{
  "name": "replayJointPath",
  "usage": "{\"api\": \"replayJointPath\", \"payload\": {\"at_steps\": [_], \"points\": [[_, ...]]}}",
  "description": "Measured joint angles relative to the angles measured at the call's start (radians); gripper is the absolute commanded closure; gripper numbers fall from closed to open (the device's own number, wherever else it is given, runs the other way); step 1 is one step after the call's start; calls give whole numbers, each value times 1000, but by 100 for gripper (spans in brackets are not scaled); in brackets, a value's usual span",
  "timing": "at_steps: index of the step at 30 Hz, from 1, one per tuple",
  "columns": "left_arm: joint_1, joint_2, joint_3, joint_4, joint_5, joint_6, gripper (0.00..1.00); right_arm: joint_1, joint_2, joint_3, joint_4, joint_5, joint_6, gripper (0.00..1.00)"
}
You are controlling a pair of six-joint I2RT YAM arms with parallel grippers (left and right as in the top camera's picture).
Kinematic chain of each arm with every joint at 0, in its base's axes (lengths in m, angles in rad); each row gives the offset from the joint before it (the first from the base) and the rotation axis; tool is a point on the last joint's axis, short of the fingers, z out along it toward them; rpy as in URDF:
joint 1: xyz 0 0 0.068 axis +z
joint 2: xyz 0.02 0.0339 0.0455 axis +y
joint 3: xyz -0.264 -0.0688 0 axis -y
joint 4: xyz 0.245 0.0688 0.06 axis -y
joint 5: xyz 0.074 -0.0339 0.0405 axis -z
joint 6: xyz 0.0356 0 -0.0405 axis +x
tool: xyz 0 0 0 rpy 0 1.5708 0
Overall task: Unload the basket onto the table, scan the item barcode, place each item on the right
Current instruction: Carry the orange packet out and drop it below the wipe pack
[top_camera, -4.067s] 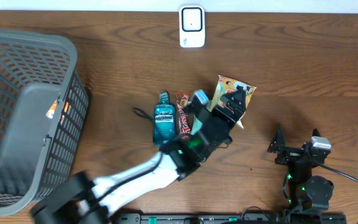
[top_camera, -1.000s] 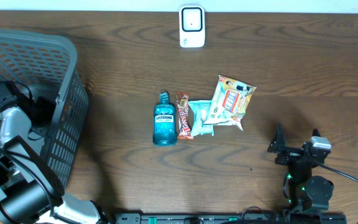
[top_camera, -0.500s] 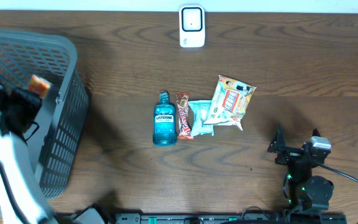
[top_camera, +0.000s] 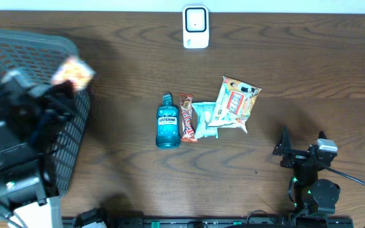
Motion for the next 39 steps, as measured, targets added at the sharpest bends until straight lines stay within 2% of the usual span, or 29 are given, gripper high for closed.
{"api": "replayJointPath", "payload": {"at_steps": [5,12,19,24,29,32,39], "points": [[-291,61,-68,25,-40,16,93,0,0,0,0,0,0,1],[-690,258,-142,166,-122,19,93,0,0,0,0,0,0,1],[-974,523,-143,309,-136,19,93,0,0,0,0,0,0,1],[-1063,706,-143,403,-156,3,93,0,0,0,0,0,0,1],[-1078,826,-143,404,-166,-64,92,0,0,0,0,0,0,1],[-1078,852,-144,401,-170,-89,87,0,0,0,0,0,0,1],[-1078,852,-144,404,-181,-110,85,0,0,0,0,0,0,1]]}}
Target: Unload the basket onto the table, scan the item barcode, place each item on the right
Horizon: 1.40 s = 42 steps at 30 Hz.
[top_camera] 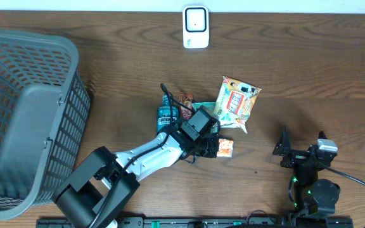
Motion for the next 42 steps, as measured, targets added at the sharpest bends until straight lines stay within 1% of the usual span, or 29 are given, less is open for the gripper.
{"api": "replayJointPath", "payload": {"at_steps": [8,13,15,17,18,19,21,24,27,32,34,38,42], "points": [[0,0,0,-1,-8,-3,84,0,0,0,0,0,0,1],[0,0,0,-30,-55,-3,83,0,0,0,0,0,0,1],[0,0,0,-37,-66,-3,59,0,0,0,0,0,0,1],[0,0,0,-39,-74,-3,41,0,0,0,0,0,0,1],[0,0,0,-40,-79,-1,29,0,0,0,0,0,0,1],[0,0,0,-41,-81,-3,21,0,0,0,0,0,0,1],[0,-2,0,-36,-84,-3,16,0,0,0,0,0,0,1],[-2,-8,1,-34,-100,0,5,0,0,0,0,0,0,1],[-3,-12,1,-30,-111,-1,1,0,0,0,0,0,0,1],[0,-44,1,-53,-124,22,0,0,0,0,0,0,0,1],[2,-100,1,-55,-155,51,0,0,0,0,0,0,0,1],[8,-281,6,-51,-278,111,1,0,0,0,0,0,0,1],[60,-430,71,-47,-415,209,1,0,0,0,0,0,0,1]]}}
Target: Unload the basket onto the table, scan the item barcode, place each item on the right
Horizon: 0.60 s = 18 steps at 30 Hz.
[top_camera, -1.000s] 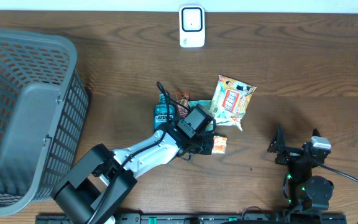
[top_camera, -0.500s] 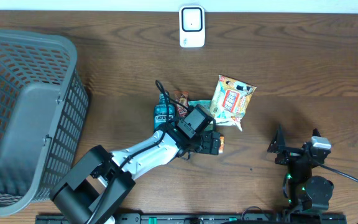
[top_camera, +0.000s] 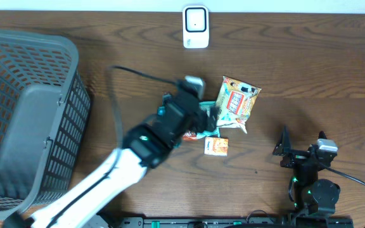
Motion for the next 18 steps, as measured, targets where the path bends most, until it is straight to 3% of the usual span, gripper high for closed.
{"api": "replayJointPath", "payload": {"at_steps": [11,18], "points": [[386,-66,409,14,-134,426,1,0,0,0,0,0,0,1],[543,-71,623,15,-153,569,1,0,0,0,0,0,0,1]]}}
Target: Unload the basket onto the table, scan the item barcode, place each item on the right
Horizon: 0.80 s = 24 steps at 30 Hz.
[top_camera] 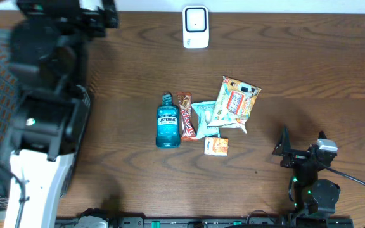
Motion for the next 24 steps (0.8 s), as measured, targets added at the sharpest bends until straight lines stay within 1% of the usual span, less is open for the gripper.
{"api": "replayJointPath", "payload": {"at_steps": [5,9,13,20,23,24], "points": [[-28,-48,17,-205,1,131,1,0,0,0,0,0,0,1],[-56,-130,-58,-275,40,175,1,0,0,0,0,0,0,1],[-58,-288,-184,-272,86,193,1,0,0,0,0,0,0,1],[-58,-700,-442,-180,251,200,1,0,0,0,0,0,0,1],[-56,-867,-520,-143,302,191,1,0,0,0,0,0,0,1],[-53,-896,-531,-140,310,184,2,0,0,0,0,0,0,1]]}}
